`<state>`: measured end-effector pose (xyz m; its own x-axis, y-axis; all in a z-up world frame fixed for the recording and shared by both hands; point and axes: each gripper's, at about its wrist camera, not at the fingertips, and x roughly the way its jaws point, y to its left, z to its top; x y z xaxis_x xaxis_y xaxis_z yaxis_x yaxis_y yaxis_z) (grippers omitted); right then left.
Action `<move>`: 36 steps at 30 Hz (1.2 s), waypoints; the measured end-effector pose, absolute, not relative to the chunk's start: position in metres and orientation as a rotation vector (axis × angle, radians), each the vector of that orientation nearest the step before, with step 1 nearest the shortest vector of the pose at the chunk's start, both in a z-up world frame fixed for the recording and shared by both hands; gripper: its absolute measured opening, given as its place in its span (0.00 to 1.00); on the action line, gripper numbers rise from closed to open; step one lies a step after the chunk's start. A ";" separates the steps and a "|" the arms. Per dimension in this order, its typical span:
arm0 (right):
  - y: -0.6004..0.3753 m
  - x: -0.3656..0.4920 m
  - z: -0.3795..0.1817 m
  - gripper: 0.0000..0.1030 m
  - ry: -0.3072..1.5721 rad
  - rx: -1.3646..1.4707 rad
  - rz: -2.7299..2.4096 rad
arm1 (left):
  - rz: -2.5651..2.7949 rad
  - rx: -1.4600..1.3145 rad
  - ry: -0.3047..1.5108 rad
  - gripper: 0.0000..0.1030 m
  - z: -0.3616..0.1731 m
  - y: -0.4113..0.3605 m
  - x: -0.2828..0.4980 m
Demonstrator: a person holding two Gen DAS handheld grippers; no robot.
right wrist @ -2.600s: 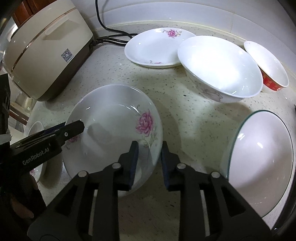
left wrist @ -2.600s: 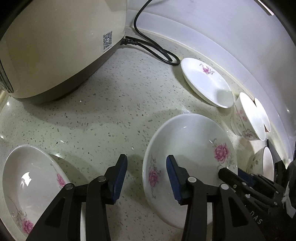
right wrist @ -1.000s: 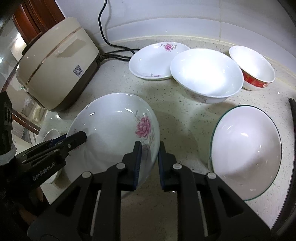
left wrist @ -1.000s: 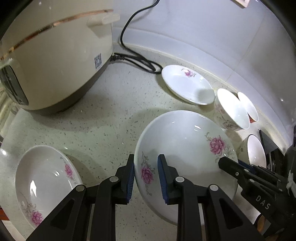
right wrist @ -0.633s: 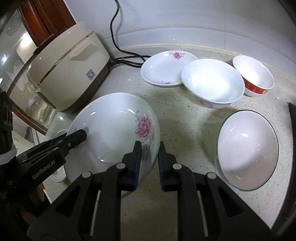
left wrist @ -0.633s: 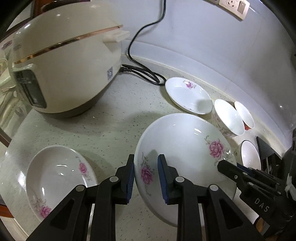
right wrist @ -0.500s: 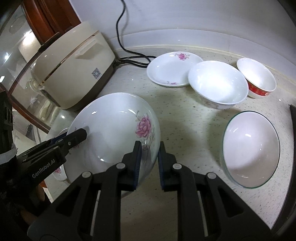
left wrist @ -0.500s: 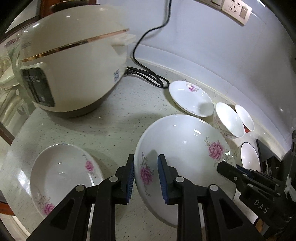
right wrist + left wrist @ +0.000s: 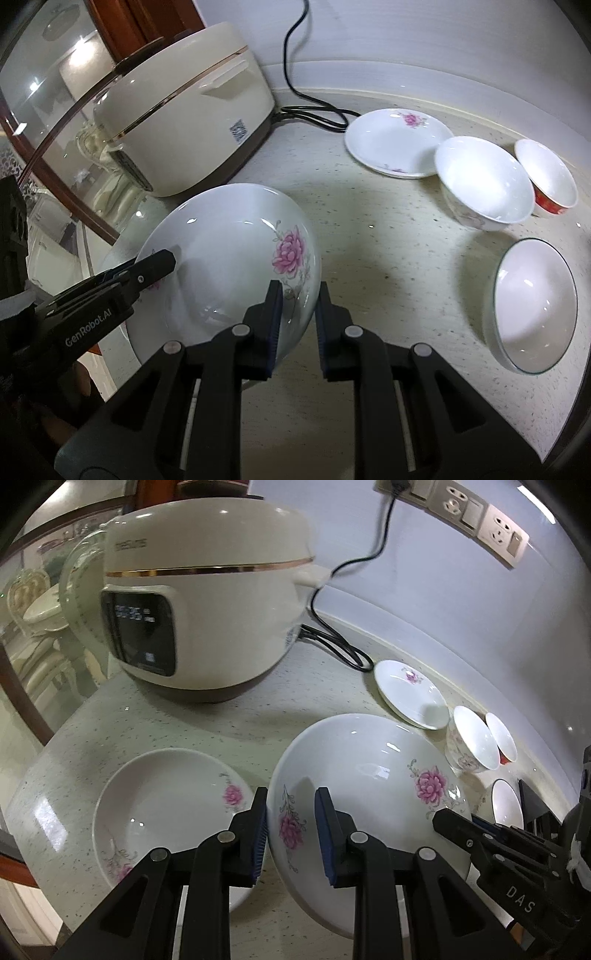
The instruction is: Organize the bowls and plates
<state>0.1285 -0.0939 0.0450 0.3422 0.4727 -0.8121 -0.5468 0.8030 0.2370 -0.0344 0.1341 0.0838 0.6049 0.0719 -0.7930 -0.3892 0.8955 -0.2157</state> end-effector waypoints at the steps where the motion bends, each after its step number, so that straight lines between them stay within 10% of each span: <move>1: -0.092 0.128 0.045 0.20 1.026 -0.082 0.667 | 0.278 -0.392 0.883 0.25 0.084 0.136 -0.036; 36: 0.024 0.096 0.024 0.20 1.039 -0.283 0.888 | 0.518 -0.546 0.851 0.25 0.060 0.230 -0.099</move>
<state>0.0962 0.0236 0.0239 0.2078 0.5018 -0.8396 -0.7512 0.6316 0.1916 -0.0992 0.2297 0.0598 0.5547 0.2052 -0.8063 -0.6221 0.7458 -0.2382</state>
